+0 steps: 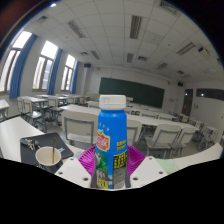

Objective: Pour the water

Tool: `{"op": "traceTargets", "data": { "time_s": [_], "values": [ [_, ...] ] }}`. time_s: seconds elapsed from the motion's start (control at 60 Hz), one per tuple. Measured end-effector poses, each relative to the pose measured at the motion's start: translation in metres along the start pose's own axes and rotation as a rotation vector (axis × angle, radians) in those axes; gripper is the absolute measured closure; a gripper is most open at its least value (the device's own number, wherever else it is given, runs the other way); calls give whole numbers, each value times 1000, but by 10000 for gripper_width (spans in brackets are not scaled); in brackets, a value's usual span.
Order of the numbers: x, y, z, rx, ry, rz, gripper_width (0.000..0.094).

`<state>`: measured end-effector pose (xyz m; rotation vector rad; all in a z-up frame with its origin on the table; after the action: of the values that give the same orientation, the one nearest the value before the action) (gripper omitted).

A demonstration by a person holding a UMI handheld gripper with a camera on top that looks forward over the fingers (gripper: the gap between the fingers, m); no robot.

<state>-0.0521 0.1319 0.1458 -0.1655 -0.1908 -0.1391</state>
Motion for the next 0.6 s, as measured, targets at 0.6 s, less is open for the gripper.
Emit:
{"op": "traceTargets", "data": {
  "time_s": [0.6],
  "values": [
    [-16, -3, -60, -70, 64, 156, 205]
  ]
}}
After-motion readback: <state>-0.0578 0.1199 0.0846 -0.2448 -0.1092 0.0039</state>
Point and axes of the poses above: the point between the fingertips, and its own axes, seen from behind it with the camera up: x to the right, z up, y forward, the way the camera looks, the point moved 5 cm from there along -y, backward, against the way the camera looks, and after that the axes turned 10 degrees about -z, right-handed, at the moved point
